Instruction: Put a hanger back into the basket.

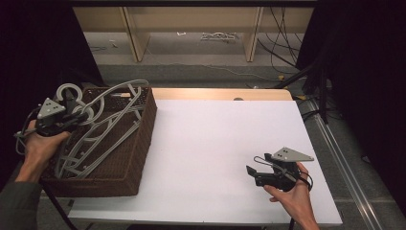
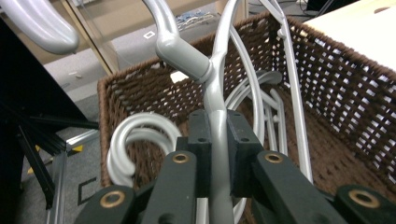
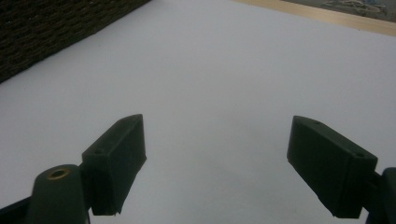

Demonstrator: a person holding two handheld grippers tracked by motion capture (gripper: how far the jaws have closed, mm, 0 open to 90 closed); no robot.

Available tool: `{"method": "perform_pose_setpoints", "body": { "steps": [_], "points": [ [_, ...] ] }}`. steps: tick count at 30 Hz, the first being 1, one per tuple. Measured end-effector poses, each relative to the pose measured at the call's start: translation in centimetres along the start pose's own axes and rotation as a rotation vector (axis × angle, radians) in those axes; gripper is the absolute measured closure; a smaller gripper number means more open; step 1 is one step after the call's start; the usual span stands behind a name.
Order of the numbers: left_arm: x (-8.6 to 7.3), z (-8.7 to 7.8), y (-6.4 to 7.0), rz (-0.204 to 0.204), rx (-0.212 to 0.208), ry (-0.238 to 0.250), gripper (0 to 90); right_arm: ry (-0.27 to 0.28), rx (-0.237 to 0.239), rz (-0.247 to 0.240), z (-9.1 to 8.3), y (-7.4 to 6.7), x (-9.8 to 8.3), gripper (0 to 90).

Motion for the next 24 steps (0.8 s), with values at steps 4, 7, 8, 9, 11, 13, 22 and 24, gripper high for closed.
{"method": "perform_pose_setpoints", "body": {
  "steps": [4, 7, 8, 9, 11, 13, 22, 24],
  "points": [
    [-1.1, 0.0, -0.3, 0.028, 0.014, -0.027, 81.9, 0.008, 0.001, -0.008, -0.1, 0.0, 0.1, 20.3],
    [-1.6, 0.0, -0.4, 0.036, 0.012, -0.040, 81.9, 0.010, 0.001, -0.008, -0.1, 0.0, 0.1, 20.3],
    [-2.1, 0.1, -0.6, 0.048, 0.010, -0.054, 81.9, 0.010, 0.001, -0.008, -0.1, -0.1, 0.1, 20.3],
    [-2.1, 0.1, -0.6, 0.048, 0.010, -0.054, 81.9, 0.010, 0.001, -0.008, -0.1, -0.1, 0.1, 20.3],
    [-2.4, 0.1, -0.5, 0.053, 0.004, -0.062, 81.8, 0.010, 0.002, -0.008, -0.1, 0.0, 0.1, 20.3],
    [-2.6, 0.2, -0.3, 0.055, 0.000, -0.066, 81.8, 0.006, -0.002, -0.009, 0.0, 0.0, 0.1, 20.2],
    [-3.4, 1.2, 0.8, 0.097, -0.013, -0.109, 81.6, 0.000, 0.005, 0.003, 0.0, -0.1, 0.0, 20.3],
    [-3.6, 1.3, 0.8, 0.128, -0.017, -0.129, 81.5, -0.004, 0.009, 0.009, 0.0, -0.1, -0.1, 20.2]
  ]
}}
Point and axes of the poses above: each handheld gripper's, and its own axes: z roughly forward along the jaws, x roughly out of its top, y roughly to its right, the point moved 8 cm from there along z, roughly forward along the jaws, and after that the axes turned 9 degrees about x, right-handed, at the moved point
